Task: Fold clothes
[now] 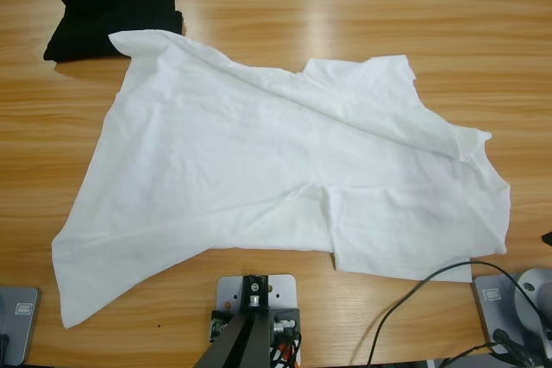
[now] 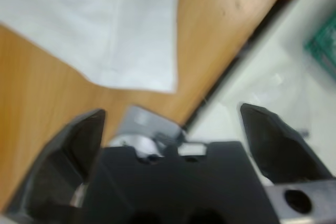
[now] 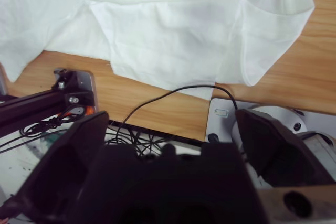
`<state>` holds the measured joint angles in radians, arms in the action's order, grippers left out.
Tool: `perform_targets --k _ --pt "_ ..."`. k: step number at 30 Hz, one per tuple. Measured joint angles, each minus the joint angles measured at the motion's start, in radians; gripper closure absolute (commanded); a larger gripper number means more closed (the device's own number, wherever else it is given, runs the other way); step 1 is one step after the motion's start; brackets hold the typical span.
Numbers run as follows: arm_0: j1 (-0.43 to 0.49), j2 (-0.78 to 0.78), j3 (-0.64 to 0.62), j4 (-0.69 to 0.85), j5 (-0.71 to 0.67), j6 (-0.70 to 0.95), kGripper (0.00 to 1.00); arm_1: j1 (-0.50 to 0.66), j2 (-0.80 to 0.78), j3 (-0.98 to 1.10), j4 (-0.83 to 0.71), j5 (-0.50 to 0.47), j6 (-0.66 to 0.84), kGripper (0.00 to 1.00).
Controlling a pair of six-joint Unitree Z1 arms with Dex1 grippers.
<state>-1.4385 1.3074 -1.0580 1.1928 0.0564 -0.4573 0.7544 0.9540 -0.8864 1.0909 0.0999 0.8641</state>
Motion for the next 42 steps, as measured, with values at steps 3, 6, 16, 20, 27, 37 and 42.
perform_targets --k 3,6,16,20,27,37,42 --pt "-0.109 0.077 0.056 0.002 0.045 -0.073 0.154 0.042 0.004 0.020 -0.023 -0.014 0.039 0.000" --pt "-0.134 0.135 0.098 0.001 0.090 -0.127 0.227 0.054 0.005 0.026 -0.036 -0.019 0.047 0.002" --pt "-0.153 0.263 0.084 0.052 0.139 -0.421 0.264 0.058 0.013 0.051 -0.069 -0.020 0.047 0.004" --pt "-0.211 0.284 0.040 0.040 0.138 -0.455 0.266 0.059 0.013 0.051 -0.070 -0.020 0.047 0.004" --pt "-0.314 0.404 0.075 -0.103 0.121 -0.505 0.271 0.064 0.015 0.051 -0.070 -0.020 0.047 0.009" --pt "-0.318 0.528 0.116 -0.164 0.120 -0.571 0.377 0.068 0.015 0.054 -0.070 -0.020 0.047 0.009" --pt "-0.257 0.528 0.141 -0.188 0.096 -0.597 0.372 0.070 0.015 0.056 -0.077 -0.020 0.047 0.009"
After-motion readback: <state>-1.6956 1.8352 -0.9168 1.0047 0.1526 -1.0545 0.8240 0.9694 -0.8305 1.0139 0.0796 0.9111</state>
